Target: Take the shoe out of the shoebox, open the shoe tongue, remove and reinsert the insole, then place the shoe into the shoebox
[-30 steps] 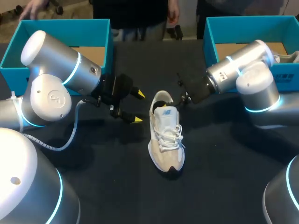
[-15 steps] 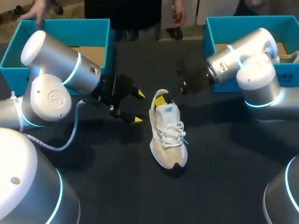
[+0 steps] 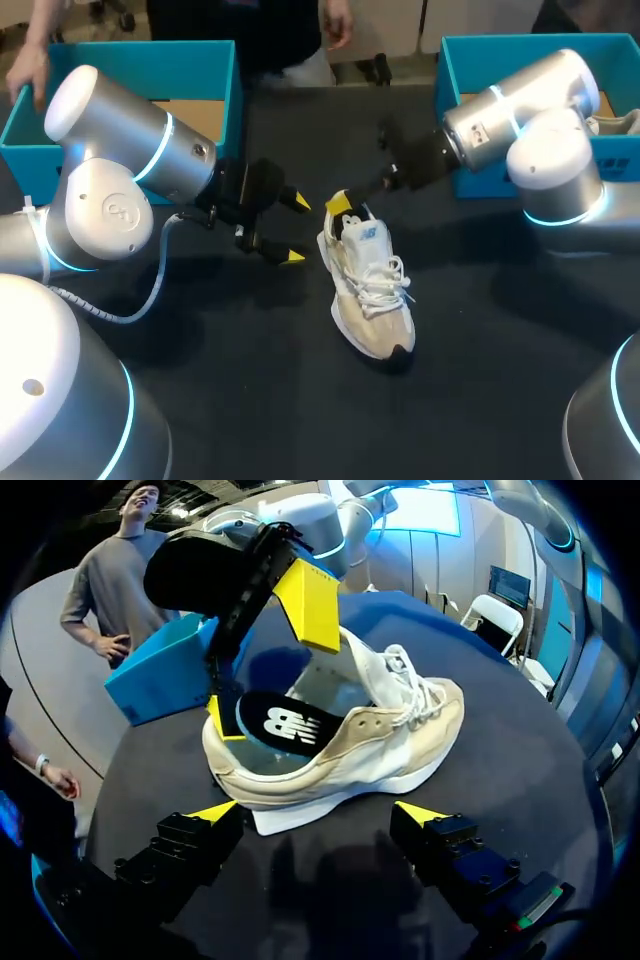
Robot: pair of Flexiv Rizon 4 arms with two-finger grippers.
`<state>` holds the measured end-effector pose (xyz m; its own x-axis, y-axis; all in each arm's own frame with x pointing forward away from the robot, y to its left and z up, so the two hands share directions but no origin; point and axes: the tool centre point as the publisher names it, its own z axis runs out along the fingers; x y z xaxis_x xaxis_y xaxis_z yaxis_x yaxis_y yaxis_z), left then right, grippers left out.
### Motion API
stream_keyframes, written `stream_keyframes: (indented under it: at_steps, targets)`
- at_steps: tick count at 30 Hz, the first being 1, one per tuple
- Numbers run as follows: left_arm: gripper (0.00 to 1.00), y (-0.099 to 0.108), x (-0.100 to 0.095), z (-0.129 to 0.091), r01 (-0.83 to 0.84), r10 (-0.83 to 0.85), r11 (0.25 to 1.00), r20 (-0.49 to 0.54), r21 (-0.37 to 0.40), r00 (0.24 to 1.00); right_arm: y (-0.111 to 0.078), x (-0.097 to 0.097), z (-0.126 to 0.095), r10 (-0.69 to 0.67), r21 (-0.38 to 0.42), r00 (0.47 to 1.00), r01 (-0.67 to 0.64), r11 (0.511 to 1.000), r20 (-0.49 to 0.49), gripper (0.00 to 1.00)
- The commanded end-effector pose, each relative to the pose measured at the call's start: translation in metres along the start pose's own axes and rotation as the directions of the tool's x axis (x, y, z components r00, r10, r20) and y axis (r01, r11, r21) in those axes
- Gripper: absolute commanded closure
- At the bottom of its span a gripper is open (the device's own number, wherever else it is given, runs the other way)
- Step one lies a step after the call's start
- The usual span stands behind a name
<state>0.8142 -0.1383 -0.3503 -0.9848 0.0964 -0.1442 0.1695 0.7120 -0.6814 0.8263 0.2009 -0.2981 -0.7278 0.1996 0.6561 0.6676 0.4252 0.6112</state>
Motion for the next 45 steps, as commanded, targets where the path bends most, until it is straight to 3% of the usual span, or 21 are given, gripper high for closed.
stream_keyframes:
  at_steps: [1, 6, 10, 11, 13, 14, 16, 18, 20, 32, 45]
  targets:
    - [0.0, 0.0, 0.0, 0.0, 0.001, -0.001, 1.0, 0.0, -0.003, 1.0, 0.006, 0.012, -0.011, -0.017, -0.009, 1.0, 0.017, 1.0, 0.022, 0.0]
    - [0.0, 0.0, 0.0, 0.0, 0.001, -0.001, 1.0, 0.0, -0.003, 1.0, 0.017, 0.015, -0.014, -0.068, -0.035, 0.998, 0.068, 0.997, 0.009, 0.0]
    - [0.0, 0.0, 0.0, 0.0, 0.001, -0.001, 1.0, 0.0, -0.003, 1.0, 0.02, 0.015, -0.014, -0.098, -0.11, 0.995, 0.098, 0.989, 0.005, 0.0]
    - [0.0, 0.0, 0.0, 0.0, 0.001, -0.001, 1.0, 0.0, -0.003, 1.0, 0.019, 0.016, -0.016, -0.098, -0.13, 0.995, 0.098, 0.987, 0.007, 0.04]
    - [0.0, 0.0, 0.0, 0.0, 0.001, -0.001, 1.0, 0.0, -0.003, 1.0, 0.015, 0.016, -0.019, -0.089, -0.156, 0.996, 0.091, 0.983, 0.021, 0.21]
    - [0.0, 0.0, 0.0, 0.0, 0.001, -0.001, 1.0, 0.0, -0.003, 1.0, 0.012, 0.016, -0.022, -0.084, -0.172, 0.996, 0.089, 0.981, 0.035, 0.44]
    - [0.0, 0.0, 0.0, 0.0, 0.001, -0.001, 1.0, 0.0, -0.003, 1.0, 0.006, 0.016, -0.028, -0.071, -0.188, 0.996, 0.08, 0.979, 0.053, 0.58]
    - [0.0, 0.0, 0.0, 0.0, 0.001, -0.001, 1.0, 0.0, -0.003, 1.0, 0.002, 0.017, -0.033, -0.064, -0.202, 0.995, 0.079, 0.976, 0.077, 0.85]
    - [0.0, 0.0, 0.0, 0.0, 0.001, -0.001, 1.0, 0.0, -0.003, 1.0, -0.001, 0.018, -0.038, -0.053, -0.208, 0.994, 0.072, 0.975, 0.097, 0.98]
    - [0.0, 0.0, 0.0, 0.0, 0.001, -0.001, 1.0, 0.0, -0.003, 1.0, -0.01, 0.017, -0.06, 0.041, -0.244, 0.976, 0.013, 0.97, 0.215, 1.0]
    - [0.0, 0.0, 0.0, 0.0, 0.001, -0.001, 1.0, 0.0, -0.003, 1.0, -0.008, 0.016, -0.065, 0.124, -0.158, 0.934, -0.075, 0.985, 0.334, 1.0]
